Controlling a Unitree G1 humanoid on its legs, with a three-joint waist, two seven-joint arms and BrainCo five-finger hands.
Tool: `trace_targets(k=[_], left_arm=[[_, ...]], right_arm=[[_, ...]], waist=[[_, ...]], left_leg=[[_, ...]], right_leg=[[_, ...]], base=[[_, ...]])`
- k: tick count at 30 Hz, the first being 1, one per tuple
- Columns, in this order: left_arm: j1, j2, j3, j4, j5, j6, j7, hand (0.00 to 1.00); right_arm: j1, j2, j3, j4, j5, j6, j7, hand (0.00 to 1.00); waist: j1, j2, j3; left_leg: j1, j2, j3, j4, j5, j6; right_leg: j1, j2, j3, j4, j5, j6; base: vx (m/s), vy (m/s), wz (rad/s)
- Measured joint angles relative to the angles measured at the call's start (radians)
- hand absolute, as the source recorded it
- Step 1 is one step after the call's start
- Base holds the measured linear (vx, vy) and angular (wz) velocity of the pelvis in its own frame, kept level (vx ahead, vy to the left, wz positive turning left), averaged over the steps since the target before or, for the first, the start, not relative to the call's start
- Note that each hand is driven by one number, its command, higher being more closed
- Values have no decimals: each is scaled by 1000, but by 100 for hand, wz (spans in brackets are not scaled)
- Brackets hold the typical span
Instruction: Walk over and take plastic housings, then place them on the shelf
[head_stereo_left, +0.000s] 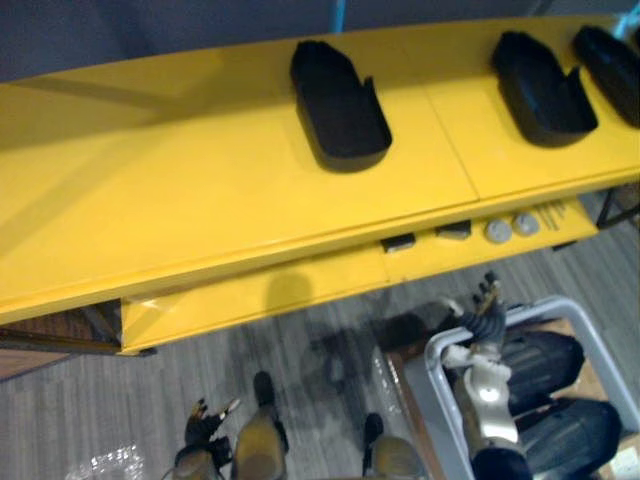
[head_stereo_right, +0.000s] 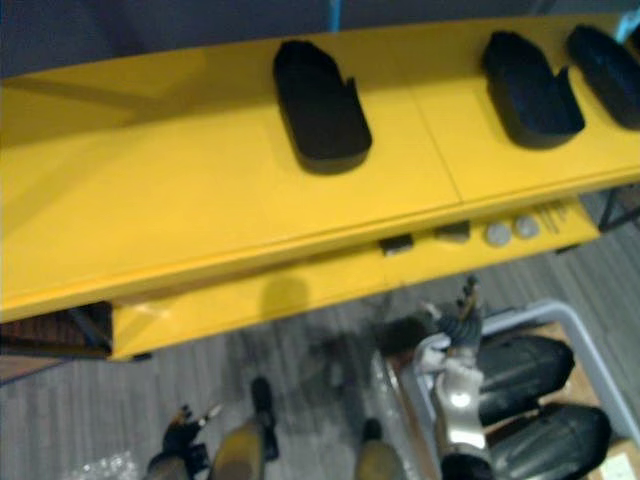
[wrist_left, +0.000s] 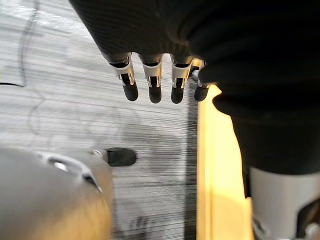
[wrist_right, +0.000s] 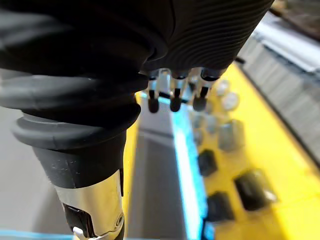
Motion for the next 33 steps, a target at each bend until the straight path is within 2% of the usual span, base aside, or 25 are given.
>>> trace_targets(k=[2,5,7,8,10,11,13,14,15,16,18,19,20,21,22,23,24,25,26,27,28,29,30,31,33], left_arm=[[-11,-4,-1,1,-24,-17,0,0],[-47,-4,-11,-1,-12,-26,-3,0],[-48,-4,-16,-3,54,-13,-4,0],[-42,-6,-28,-5,66,-5,-4,0],[-36,2,-29,-5,100,6,-3,0],[-29,7,-30,-5,105,6,-3,0],[-9,4,-12,-2,115,13,1,0],[12,3,5,8,128,21,10,0],[30,-2,9,25,129,25,12,0],[37,6,11,62,128,29,14,0],[54,24,18,74,129,34,13,0],[68,22,55,85,130,51,13,0],[74,20,67,88,131,60,12,0],[99,20,90,88,133,72,13,0],[121,20,107,91,133,76,13,0],[131,17,119,92,134,81,14,0],[139,37,127,87,134,89,13,0],[154,65,157,93,140,105,12,0],[147,62,165,95,140,110,12,0],[140,63,167,93,141,112,12,0],[138,60,164,91,141,111,10,0],[141,45,163,95,141,110,8,0],[143,49,162,93,141,109,7,0],[140,48,159,95,140,102,4,0],[129,25,156,90,140,77,0,0]], right_arm=[[-18,-23,6,-1,2,-7,-1,0],[35,-26,2,1,24,-5,-2,0],[77,-21,-5,-20,44,-3,-2,0],[108,-10,-17,-45,50,-3,0,0],[170,18,-43,-78,45,-10,17,0],[193,25,-46,-95,40,-12,22,0],[234,24,-45,-120,29,-24,48,0],[237,24,-37,-120,23,-31,63,0],[239,27,-35,-122,16,-36,71,0],[246,28,-39,-126,-1,-38,73,0],[247,28,-37,-135,-7,-41,67,0],[246,30,-35,-151,-41,-48,49,0],[242,30,-32,-155,-45,-50,43,0],[227,39,-20,-156,-63,-50,30,0],[216,43,-9,-158,-74,-49,14,0],[215,43,-8,-165,-81,-48,9,0],[220,41,-9,-182,-81,-39,-2,0],[234,39,-8,-199,-80,-28,-13,0],[232,32,-8,-198,-80,-20,-16,0],[231,26,-7,-199,-79,-7,-24,0],[226,25,-6,-199,-79,6,-28,0],[221,23,-5,-199,-79,15,-29,0],[228,23,-7,-199,-79,18,-30,0],[232,19,-11,-192,-78,31,-30,0],[230,16,-11,-190,-77,50,-29,0]], waist=[[9,-1,3],[-3,-9,6],[-22,-9,6],[-26,-9,6],[-27,-10,5],[-35,-12,4],[-52,-9,0],[-46,-9,-12],[-52,11,-26],[-59,7,-37],[-56,-10,-53],[-49,-40,-78],[-43,-37,-84],[-37,-34,-95],[-31,-14,-104],[-34,-6,-106],[-39,-30,-118],[-28,-60,-137],[-27,-63,-145],[-26,-59,-153],[-18,-52,-156],[-25,-46,-160],[-29,-59,-168],[-26,-73,-175],[-32,-71,-176]], left_leg=[[-22,-14,-28,61,-64,-14],[-23,-10,24,118,-100,-10],[-15,-8,24,153,-134,-16],[1,-8,23,177,-162,-10],[40,4,43,215,-200,3],[61,15,73,223,-213,3],[98,27,117,212,-228,20],[118,38,144,189,-231,29],[118,66,170,183,-227,45],[141,86,207,161,-221,52],[158,76,219,151,-221,50],[152,39,204,152,-215,42],[152,32,192,142,-209,47],[169,40,192,98,-176,56],[188,77,232,53,-149,48],[193,95,247,46,-140,39],[204,85,262,52,-146,23],[193,81,274,87,-178,4],[190,96,273,91,-188,2],[185,106,272,76,-187,1],[186,110,272,52,-184,0],[189,134,291,42,-158,-7],[192,126,299,40,-155,-15],[209,120,319,30,-147,-33],[222,124,331,7,-131,-46]], right_leg=[[-31,-11,42,-18,-2,3],[-59,-23,73,-18,9,20],[-62,-15,103,-10,19,37],[-66,-4,134,-2,33,58],[-64,12,174,4,49,76],[-61,15,165,-3,70,77],[-63,26,101,-53,177,54],[-67,49,68,-123,290,3],[-78,68,32,-119,282,-21],[-80,80,-38,-17,182,-70],[-77,75,-87,15,110,-81],[-87,62,-118,-14,81,-62],[-93,62,-135,-23,69,-79],[-96,60,-182,-48,6,-100],[-100,61,-228,-25,-21,-120],[-110,51,-264,24,-2,-146],[-100,29,-291,47,62,-167],[-56,14,-287,-28,142,-53],[-50,34,-284,-56,169,-62],[-49,58,-279,-106,222,-76],[-46,75,-263,-168,285,-68],[-42,87,-275,-166,252,-111],[-43,83,-275,-166,232,-111],[-34,86,-264,-198,228,-84],[-37,99,-254,-216,238,-84]], base=[[-39,-47,-138],[-51,-53,-74],[-27,-66,-62],[-42,-24,-92],[-74,42,-114],[-119,82,-134],[-155,111,-132],[-204,90,-152],[-220,71,-160],[-104,24,-100],[-42,35,-69],[-52,44,-77],[-6,33,-110],[5,-61,-102],[32,-58,-96],[44,-35,-68],[122,-24,-59],[93,-57,-56],[47,-106,-50],[-17,-100,-49],[-14,-125,-59],[2,-100,-49],[59,-92,-49],[80,-90,-42],[37,-101,-35]])
